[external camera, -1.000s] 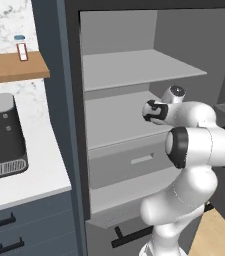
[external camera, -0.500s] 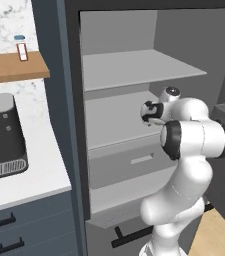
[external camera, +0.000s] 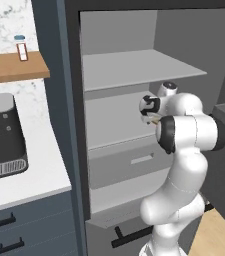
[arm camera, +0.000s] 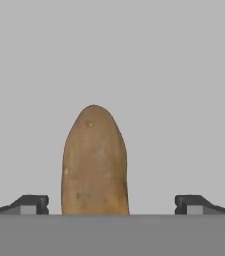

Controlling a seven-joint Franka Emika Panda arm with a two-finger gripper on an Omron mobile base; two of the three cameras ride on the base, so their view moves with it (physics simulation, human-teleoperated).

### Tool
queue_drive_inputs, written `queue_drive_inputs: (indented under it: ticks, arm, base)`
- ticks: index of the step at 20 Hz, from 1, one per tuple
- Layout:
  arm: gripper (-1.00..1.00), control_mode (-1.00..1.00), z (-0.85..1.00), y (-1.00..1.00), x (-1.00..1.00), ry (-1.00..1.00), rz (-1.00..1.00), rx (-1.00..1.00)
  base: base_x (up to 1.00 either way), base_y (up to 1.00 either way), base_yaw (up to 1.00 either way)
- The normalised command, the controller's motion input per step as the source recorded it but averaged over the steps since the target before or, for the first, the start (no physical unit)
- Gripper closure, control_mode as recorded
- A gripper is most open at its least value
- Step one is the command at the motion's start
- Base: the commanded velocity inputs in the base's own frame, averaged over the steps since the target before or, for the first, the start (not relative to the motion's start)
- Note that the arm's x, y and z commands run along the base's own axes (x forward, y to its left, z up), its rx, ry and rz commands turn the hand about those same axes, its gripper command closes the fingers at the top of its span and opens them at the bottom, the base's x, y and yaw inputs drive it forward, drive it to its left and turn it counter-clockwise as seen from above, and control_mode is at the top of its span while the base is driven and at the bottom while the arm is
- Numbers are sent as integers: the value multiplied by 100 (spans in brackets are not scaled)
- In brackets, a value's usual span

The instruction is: Place one sweet potato and one steak in each tupperware on the nearby counter, to pack two identical lunches.

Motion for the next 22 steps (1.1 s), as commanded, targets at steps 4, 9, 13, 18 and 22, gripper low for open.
queue_drive_inputs:
  ticks: [4,9,13,18,22]
  arm:
    - [100,-100,-43,4,-23,4,0,0]
    - [100,-100,-12,27,-55,0,-2,0]
    - [100,-100,0,38,-68,0,-5,0]
    - [100,-100,17,37,-80,0,-8,0]
    - [100,-100,42,18,-84,-3,-8,-1]
  base:
    - [0,0,0]
    - [0,0,0]
    - [0,0,0]
    - [0,0,0]
    - [0,0,0]
